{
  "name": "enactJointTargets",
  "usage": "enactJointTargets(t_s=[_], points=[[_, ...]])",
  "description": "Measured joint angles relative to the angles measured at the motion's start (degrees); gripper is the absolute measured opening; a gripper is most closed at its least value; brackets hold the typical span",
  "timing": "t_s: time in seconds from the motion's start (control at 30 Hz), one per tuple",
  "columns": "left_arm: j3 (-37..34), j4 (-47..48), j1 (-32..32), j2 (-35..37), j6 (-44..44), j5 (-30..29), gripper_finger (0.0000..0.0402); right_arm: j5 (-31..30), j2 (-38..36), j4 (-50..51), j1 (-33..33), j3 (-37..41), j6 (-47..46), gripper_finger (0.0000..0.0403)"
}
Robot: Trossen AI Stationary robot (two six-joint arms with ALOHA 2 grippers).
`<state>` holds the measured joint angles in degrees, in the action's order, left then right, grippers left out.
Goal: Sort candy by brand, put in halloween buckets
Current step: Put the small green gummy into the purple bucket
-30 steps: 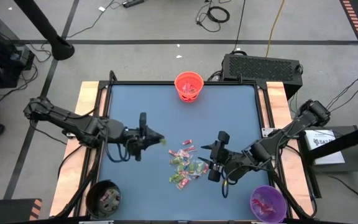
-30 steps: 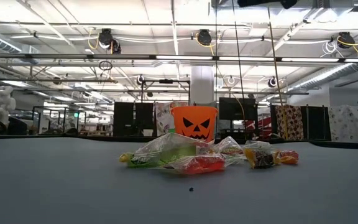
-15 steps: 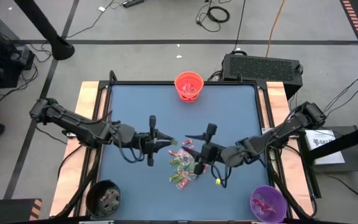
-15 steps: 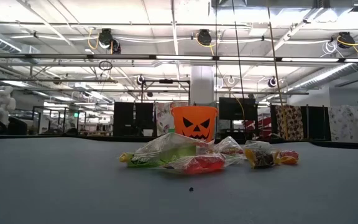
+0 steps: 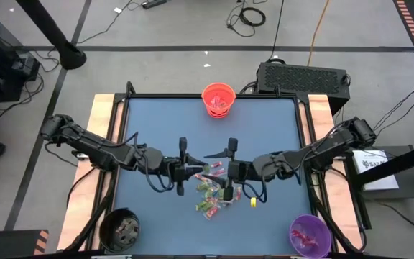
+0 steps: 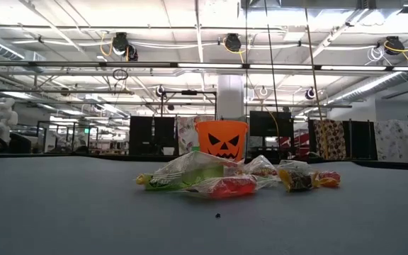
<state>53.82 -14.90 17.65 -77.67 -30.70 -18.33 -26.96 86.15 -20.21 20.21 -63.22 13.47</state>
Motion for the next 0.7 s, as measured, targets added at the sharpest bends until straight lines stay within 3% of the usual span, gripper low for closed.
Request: enactJointTargets(t_s=[0.17,0.5,0.7], points=[[0.0,-0.1,-0.04,0.0,0.0,0.0,0.0055,0.1,0.0,0.99,0.01,0.0,0.17,0.0235],[0.0,0.44,-0.04,0.0,0.01,-0.2,0.0055,0.33,0.0,1.53,0.04,0.0,0.68,0.0114],[0.0,0.66,-0.04,0.0,0.35,-0.31,0.0055,0.24,0.0,1.75,0.04,0.0,0.7,0.0067]])
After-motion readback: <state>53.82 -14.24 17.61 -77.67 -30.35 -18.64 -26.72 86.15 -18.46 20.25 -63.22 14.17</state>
